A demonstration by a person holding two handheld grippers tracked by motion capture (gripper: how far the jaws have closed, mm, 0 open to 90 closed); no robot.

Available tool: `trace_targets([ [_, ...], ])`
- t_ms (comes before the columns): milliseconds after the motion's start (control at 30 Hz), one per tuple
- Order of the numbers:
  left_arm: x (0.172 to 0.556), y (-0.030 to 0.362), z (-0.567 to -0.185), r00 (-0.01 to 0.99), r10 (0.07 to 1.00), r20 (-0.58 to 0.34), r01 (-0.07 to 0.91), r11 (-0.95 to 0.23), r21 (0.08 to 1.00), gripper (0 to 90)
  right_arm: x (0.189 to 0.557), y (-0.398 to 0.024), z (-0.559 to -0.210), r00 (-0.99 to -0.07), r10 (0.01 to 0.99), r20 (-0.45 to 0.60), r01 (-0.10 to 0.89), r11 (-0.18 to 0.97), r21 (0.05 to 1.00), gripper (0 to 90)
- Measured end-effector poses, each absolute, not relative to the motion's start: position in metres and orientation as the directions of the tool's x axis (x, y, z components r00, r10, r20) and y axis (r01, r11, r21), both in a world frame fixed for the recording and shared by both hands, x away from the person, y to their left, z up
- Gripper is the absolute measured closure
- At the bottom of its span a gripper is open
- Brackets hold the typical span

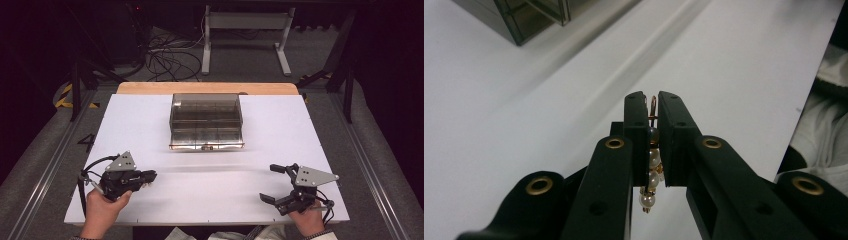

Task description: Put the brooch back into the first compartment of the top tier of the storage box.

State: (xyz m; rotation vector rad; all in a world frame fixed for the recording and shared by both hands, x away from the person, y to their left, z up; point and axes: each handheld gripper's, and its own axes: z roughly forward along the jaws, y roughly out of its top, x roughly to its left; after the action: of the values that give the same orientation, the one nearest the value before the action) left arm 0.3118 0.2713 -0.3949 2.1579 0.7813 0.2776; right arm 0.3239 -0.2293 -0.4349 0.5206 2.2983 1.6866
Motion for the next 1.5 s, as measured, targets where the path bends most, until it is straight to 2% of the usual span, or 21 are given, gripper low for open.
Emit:
trace_targets([
  [467, 0.306, 0.286, -0.388, 0.781, 0.615, -0.108, 0.37, -0.317, 0.873, 84.2, 0.324, -0.229, -0.435, -0.907, 0.421, 0.013, 0.139, 0.27, 0.953, 2.9],
  [767, 0.305, 0.296, -0.39, 0.757, 0.627, -0.186, 0.361, -0.164, 0.918, 84.2, 0.324, -0.229, -0.435, -0.907, 0.42, 0.014, 0.14, 0.27, 0.953, 2.9],
  [1133, 0.303, 0.298, -0.388, 0.736, 0.653, -0.178, 0.33, -0.116, 0.937, 84.2, 0.324, -0.228, -0.436, -0.907, 0.421, 0.016, 0.142, 0.268, 0.953, 2.9],
  [1500, 0.299, 0.296, -0.384, 0.73, 0.669, -0.143, 0.297, -0.122, 0.947, 84.2, 0.324, -0.229, -0.435, -0.907, 0.421, 0.015, 0.139, 0.267, 0.954, 2.9],
])
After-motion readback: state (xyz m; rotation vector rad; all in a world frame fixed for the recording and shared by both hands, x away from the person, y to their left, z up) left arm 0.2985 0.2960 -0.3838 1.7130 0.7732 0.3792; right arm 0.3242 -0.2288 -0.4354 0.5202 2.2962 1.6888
